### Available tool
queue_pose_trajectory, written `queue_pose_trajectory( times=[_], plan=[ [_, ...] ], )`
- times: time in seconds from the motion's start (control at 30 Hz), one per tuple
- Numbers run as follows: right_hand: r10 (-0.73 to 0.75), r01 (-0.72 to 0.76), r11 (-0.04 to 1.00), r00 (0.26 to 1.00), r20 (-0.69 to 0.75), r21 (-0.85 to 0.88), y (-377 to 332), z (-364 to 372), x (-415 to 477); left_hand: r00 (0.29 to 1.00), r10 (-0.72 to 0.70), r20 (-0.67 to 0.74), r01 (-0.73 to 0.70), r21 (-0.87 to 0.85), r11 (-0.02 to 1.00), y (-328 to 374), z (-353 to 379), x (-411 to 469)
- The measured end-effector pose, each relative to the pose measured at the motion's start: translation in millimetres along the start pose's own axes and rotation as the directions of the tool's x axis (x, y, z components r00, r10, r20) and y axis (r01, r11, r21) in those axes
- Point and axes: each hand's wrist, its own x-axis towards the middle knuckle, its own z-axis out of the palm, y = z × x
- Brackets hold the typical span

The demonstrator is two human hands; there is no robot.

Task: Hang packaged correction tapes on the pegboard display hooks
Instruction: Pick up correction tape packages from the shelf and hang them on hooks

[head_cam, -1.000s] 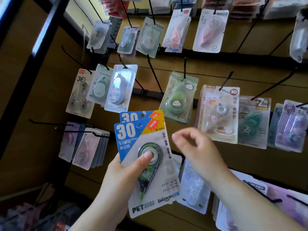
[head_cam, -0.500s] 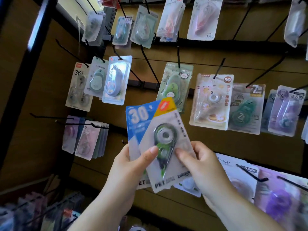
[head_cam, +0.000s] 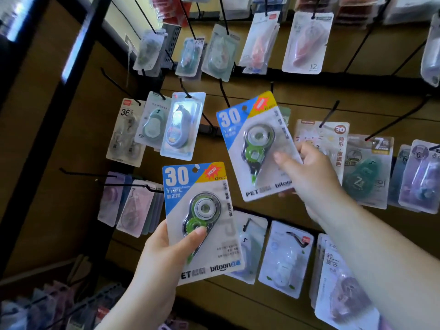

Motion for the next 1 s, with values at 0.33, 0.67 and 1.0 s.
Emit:
queue_pose_trajectory(
  times=[0.33,0.67,1.0],
  plan=[
    [0.002,-0.003,0.994,1.0,0.012,0.113,-30.2,49.8,58.4,1.0,0.011,-0.022,-0.011,-0.017,1.0,12.6,-32.8,13.9],
    [0.065,-0.068,0.982,0.998,0.024,0.175,-28.6,60.0,60.8,1.0,0.017,-0.019,-0.017,-0.019,1.0,17.0,-43.4,20.1],
    [0.134,-0.138,0.948,0.99,0.032,0.289,-36.7,64.2,55.7,1.0,0.015,-0.006,-0.015,-0.037,0.999,20.6,-46.7,17.3]
  ],
)
